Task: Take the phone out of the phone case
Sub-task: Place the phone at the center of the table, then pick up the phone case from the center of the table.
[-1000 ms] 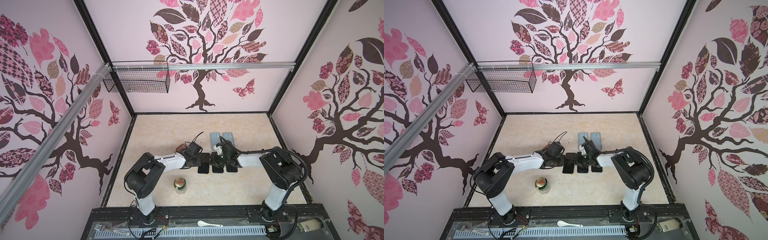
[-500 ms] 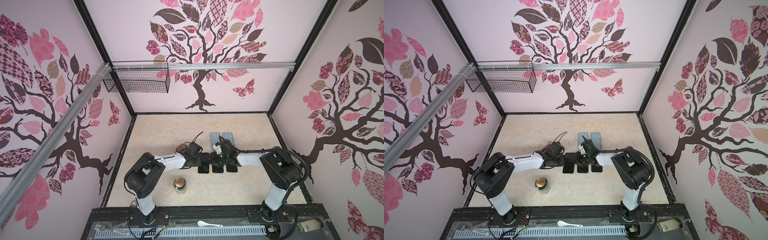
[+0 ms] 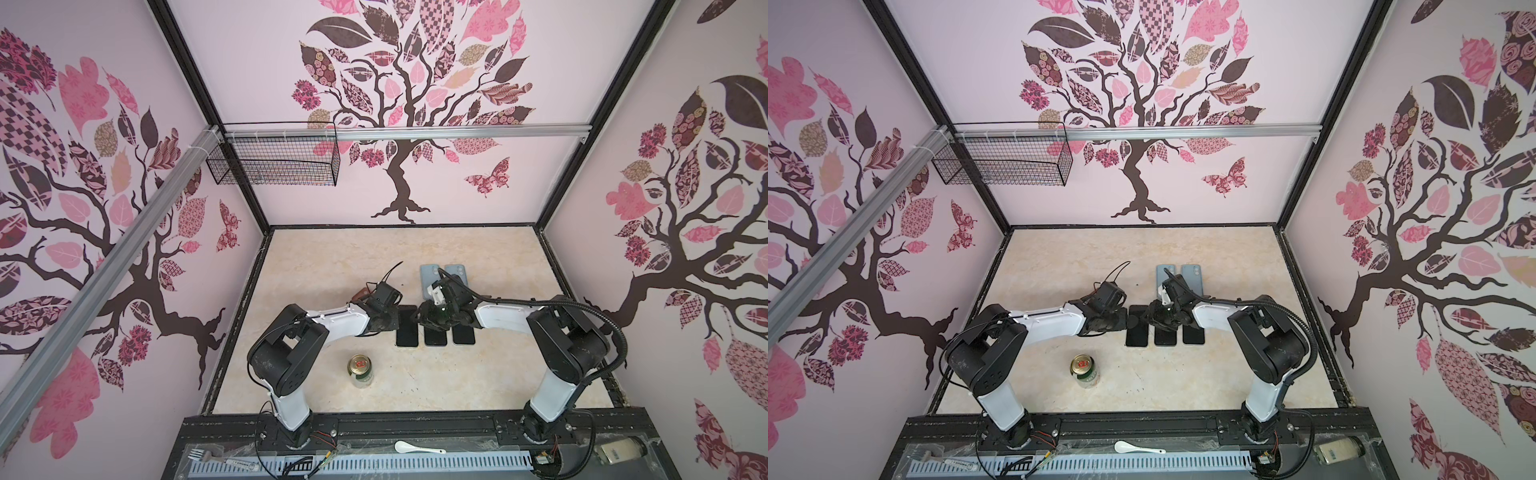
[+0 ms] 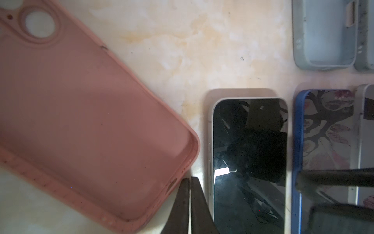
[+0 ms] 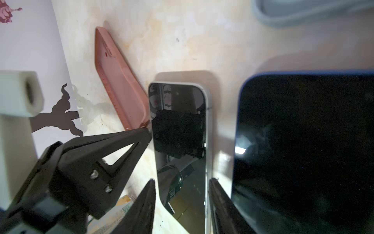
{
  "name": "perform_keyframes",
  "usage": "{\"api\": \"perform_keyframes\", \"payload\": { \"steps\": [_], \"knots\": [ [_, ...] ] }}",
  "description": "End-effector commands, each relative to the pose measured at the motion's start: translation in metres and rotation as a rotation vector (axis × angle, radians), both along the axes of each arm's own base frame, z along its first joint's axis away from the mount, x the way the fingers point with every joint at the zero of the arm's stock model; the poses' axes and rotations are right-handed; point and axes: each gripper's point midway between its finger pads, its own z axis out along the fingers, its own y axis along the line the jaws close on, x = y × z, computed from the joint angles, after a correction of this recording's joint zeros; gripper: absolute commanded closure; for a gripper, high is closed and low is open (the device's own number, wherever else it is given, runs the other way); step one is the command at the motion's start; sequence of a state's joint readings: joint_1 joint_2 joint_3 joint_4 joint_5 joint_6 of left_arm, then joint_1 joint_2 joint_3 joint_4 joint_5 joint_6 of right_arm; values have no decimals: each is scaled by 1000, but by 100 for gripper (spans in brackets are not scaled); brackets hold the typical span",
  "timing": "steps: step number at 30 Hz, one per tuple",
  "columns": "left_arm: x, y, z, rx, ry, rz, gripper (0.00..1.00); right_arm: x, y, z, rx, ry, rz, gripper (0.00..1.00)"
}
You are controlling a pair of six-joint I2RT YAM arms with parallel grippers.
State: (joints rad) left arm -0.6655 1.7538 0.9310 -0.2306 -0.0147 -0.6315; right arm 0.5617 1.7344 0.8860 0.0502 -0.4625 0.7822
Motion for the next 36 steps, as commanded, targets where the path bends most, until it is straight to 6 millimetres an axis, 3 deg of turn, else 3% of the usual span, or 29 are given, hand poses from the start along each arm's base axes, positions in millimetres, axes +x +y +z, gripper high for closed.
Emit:
{"api": "perform_keyframes", "payload": {
  "steps": [1,4,7,10,13,19,22,28,36],
  "knots": [
    [2,2,15,10,-10,-8,91,4,1,39,6,-85,14,53],
    [8,-4,47,-37,-81,-25,90,6,-7,55,-26,-150,14,53],
    [15,-3,87,-84,-196,-26,83,12,-17,63,-103,-228,13,52],
    [17,9,120,-89,-297,-1,78,17,-20,62,-222,-289,42,50],
    [16,30,139,-94,-351,43,71,20,-7,61,-327,-380,121,48],
    [5,85,128,-75,-326,156,61,31,37,50,-390,-421,266,45],
    [-2,103,121,-97,-305,197,57,43,52,40,-462,-454,314,50],
    [-8,131,105,-224,-248,284,44,68,80,23,-518,-464,365,61],
    [-4,157,86,-329,-198,384,39,90,109,5,-553,-460,425,64]
  ]
}}
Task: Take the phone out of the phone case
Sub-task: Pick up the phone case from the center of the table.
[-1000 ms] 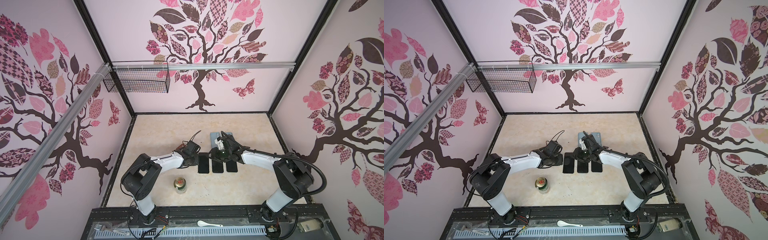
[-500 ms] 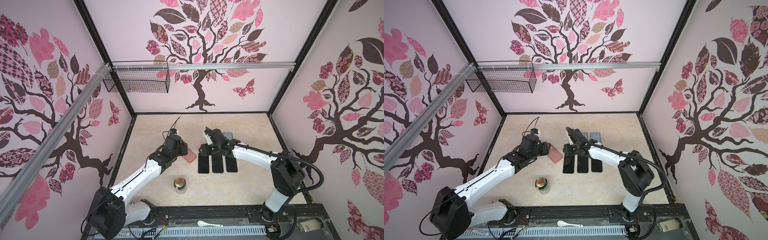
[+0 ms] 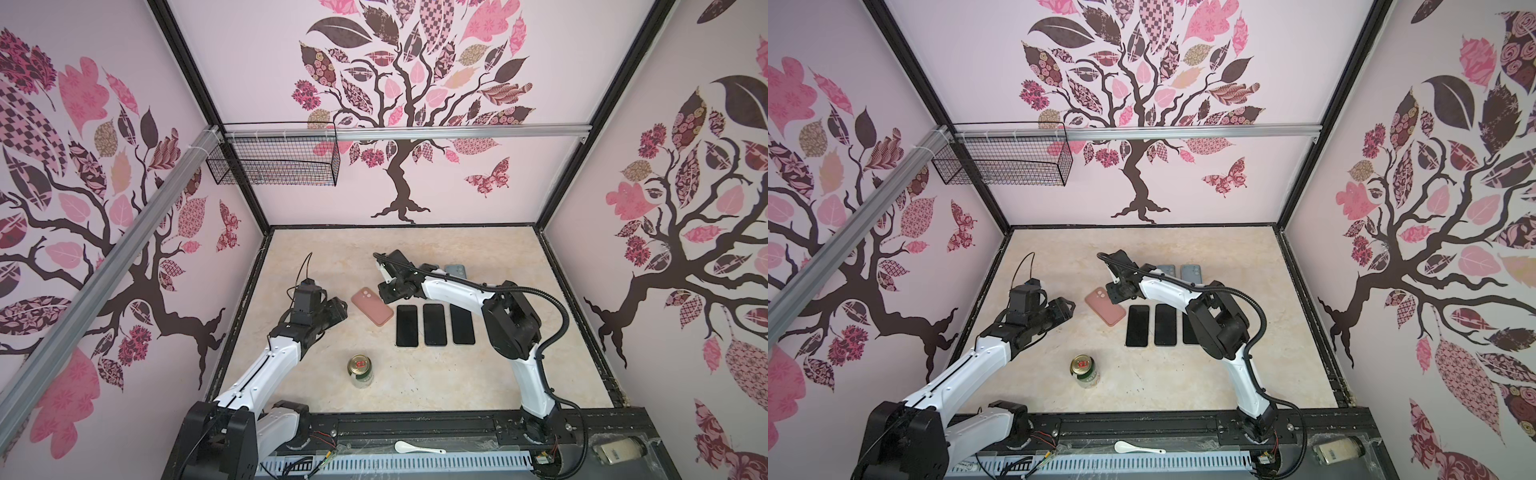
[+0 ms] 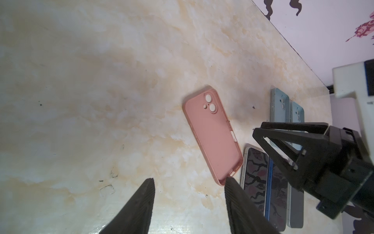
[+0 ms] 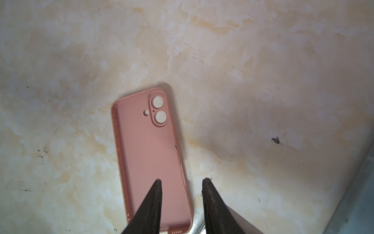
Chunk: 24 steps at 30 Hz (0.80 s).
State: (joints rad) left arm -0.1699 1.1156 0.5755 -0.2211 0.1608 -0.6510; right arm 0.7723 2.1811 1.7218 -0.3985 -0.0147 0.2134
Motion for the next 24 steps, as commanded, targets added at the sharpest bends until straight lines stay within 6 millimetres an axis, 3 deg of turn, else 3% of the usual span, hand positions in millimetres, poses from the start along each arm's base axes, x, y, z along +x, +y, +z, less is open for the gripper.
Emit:
{"api": "perform_keyframes", "payload": {
  "steps": [1,12,21,24],
  "knots": [
    [1,-5,-3,-70,-7,-18,39,2,3,-21,-81,24,26,64],
    [4,-7,-6,-76,4,-26,33,6,25,-39,-123,58,68,67],
    [3,-4,-5,-64,5,-14,36,6,21,-56,-174,74,51,71],
    [3,-4,-5,-61,8,-14,36,6,22,-52,-179,72,54,72]
  ]
}}
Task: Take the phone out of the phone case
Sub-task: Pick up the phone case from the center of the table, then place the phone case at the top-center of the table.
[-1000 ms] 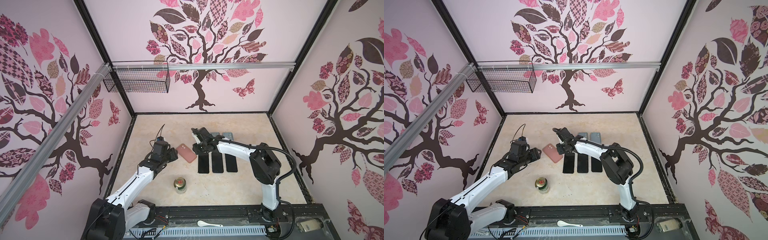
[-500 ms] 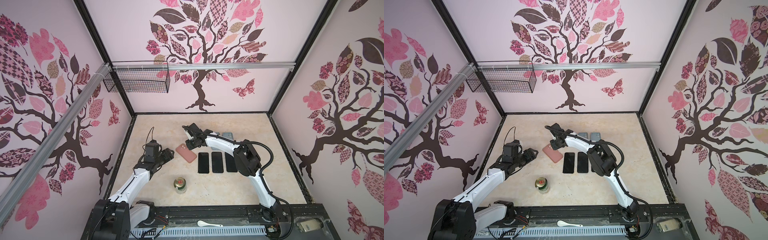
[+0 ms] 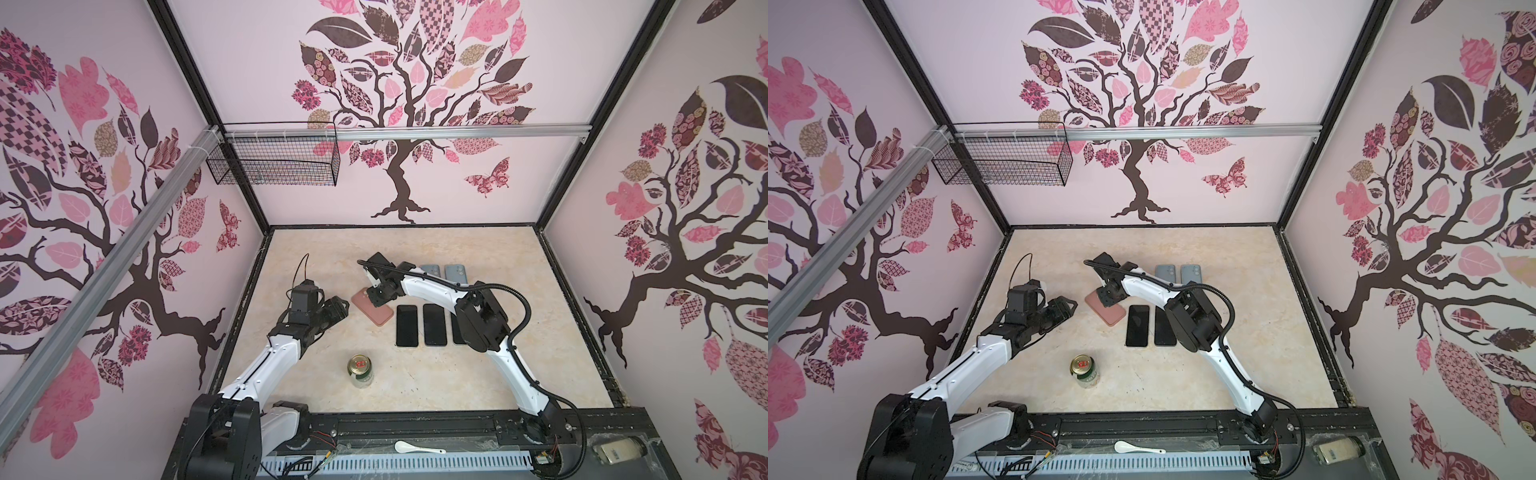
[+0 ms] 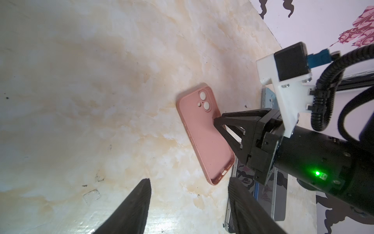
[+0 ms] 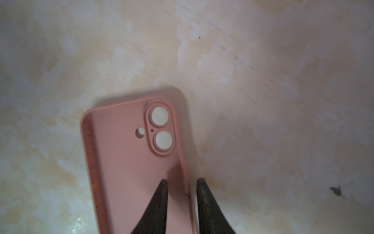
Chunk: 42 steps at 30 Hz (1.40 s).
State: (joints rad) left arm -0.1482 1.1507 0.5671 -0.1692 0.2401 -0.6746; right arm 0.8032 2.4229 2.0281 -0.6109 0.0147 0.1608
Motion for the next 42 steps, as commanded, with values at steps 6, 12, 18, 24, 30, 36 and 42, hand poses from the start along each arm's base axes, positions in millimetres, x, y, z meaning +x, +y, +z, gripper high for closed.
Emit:
{"api": "perform_keyframes", "payload": {
  "steps": [6,12,18,24,30,36,42],
  "knots": [
    [-2,3,-3,9,3,5,37,-3,-4,-29,-67,40,-5,79],
    [-2,3,-3,10,6,7,37,-4,-4,-31,-69,47,-15,88],
    [1,5,3,23,6,8,36,1,6,-20,-26,59,-48,95],
    [4,11,14,92,-8,-2,36,17,27,38,107,2,-97,100],
    [15,-3,19,116,-25,-25,34,34,9,88,172,-82,-200,100],
    [33,-37,23,128,-43,-85,33,58,-49,82,172,-64,-370,100],
    [52,-60,26,124,-55,-130,33,78,-105,70,132,-65,-520,100]
  ]
}}
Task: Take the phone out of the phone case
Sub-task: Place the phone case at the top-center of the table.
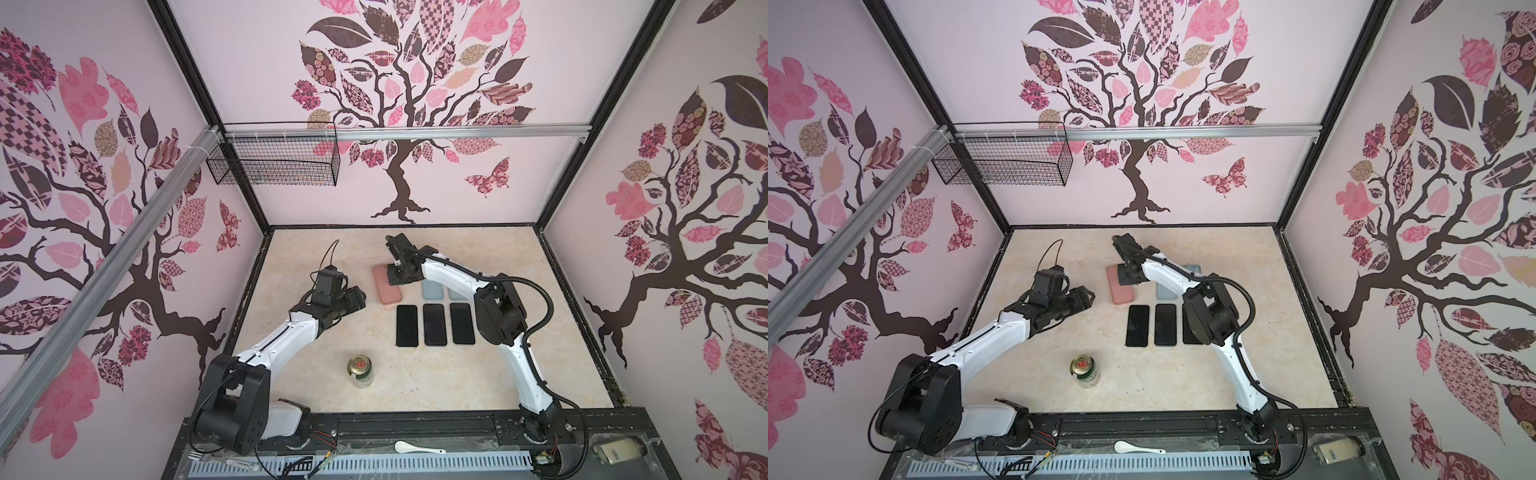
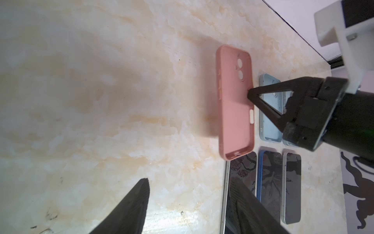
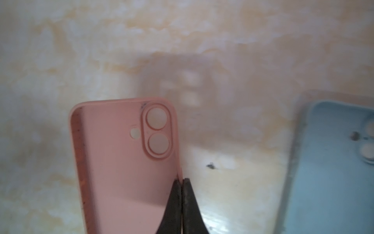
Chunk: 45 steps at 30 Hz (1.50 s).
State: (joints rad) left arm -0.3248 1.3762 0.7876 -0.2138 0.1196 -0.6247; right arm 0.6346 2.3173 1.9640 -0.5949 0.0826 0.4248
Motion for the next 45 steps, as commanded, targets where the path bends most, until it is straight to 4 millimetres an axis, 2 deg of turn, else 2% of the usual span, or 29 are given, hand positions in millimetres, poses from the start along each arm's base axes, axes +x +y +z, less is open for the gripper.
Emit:
{"api": "perform_keyframes", "payload": {
  "steps": [1,3,10,26,41,45],
  "knots": [
    [21,-12,21,-5,-65,-15,33,14,-25,30,11,-55,-111,100],
    [24,-17,22,-7,-65,-23,32,18,-34,26,-9,-52,-149,100],
    [27,-22,19,-1,-59,-35,31,27,-48,10,-60,-20,-190,100],
    [25,-24,10,23,-33,-41,30,18,-49,-21,-68,68,-227,100],
    [23,-22,5,30,-19,-37,30,13,-55,-41,-108,103,-240,100],
    [23,-23,4,28,-17,-43,29,12,-54,-44,-103,112,-235,97]
  ]
}}
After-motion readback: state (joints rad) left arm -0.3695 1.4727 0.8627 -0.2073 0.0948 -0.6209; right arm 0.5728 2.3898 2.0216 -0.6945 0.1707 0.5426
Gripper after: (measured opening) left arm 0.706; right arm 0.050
